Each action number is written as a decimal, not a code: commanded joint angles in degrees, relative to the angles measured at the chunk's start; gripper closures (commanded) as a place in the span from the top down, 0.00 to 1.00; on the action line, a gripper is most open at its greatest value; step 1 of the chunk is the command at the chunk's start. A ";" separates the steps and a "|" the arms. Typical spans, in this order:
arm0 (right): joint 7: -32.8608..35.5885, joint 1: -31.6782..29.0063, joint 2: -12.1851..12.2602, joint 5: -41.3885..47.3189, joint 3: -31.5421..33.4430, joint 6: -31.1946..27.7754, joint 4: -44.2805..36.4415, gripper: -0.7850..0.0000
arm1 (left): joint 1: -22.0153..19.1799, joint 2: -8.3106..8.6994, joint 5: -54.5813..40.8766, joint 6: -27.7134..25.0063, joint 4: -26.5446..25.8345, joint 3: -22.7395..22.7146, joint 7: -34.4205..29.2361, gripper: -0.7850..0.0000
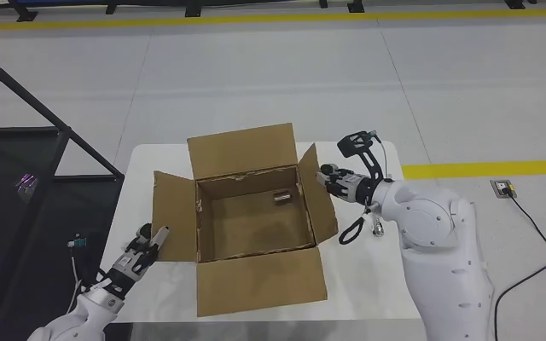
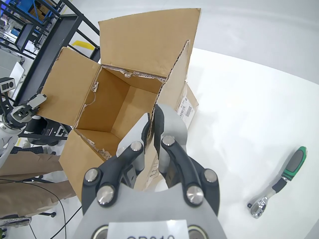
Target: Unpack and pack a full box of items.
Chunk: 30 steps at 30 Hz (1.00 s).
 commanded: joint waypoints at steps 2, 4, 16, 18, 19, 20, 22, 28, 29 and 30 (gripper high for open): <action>-0.62 -0.43 0.23 -0.32 -0.75 0.43 -0.92 0.00 | -0.09 0.02 0.23 -0.42 0.19 0.07 -0.12 0.00; -0.81 -0.54 0.41 -0.47 -1.13 0.84 -1.10 0.00 | -0.14 0.03 0.31 -0.81 0.33 0.09 -0.02 0.00; -0.52 2.32 1.06 -1.54 -3.70 8.16 3.34 0.00 | 1.12 0.03 -0.88 -3.43 -0.78 -0.30 0.31 0.00; -0.80 2.97 1.08 -0.96 -4.18 8.99 3.84 0.00 | 1.54 0.05 -1.57 -3.80 -1.25 -0.56 -0.04 0.00; -1.00 3.10 1.13 -0.53 -4.32 8.73 3.91 0.00 | 1.72 0.06 -1.90 -3.85 -1.42 -0.71 -0.27 0.00; -1.09 3.13 1.21 -0.12 -4.40 8.32 3.82 0.00 | 1.84 0.07 -2.24 -3.92 -1.53 -0.80 -0.52 0.00; -0.99 3.06 1.38 0.42 -4.41 8.02 3.56 0.00 | 1.84 0.10 -2.68 -3.91 -1.45 -0.99 -0.97 0.00; 0.60 3.08 1.83 2.15 -5.06 7.95 2.16 0.00 | 1.16 0.26 -7.65 -3.44 -0.65 -0.62 -5.46 0.00; 0.88 3.05 1.92 2.56 -5.00 8.01 1.88 0.00 | 1.05 0.32 -9.26 -3.50 -0.64 -0.68 -6.69 0.00; 1.15 3.01 2.02 2.84 -4.91 8.13 1.58 0.00 | 0.96 0.39 -10.76 -3.46 -0.62 -0.85 -8.10 0.00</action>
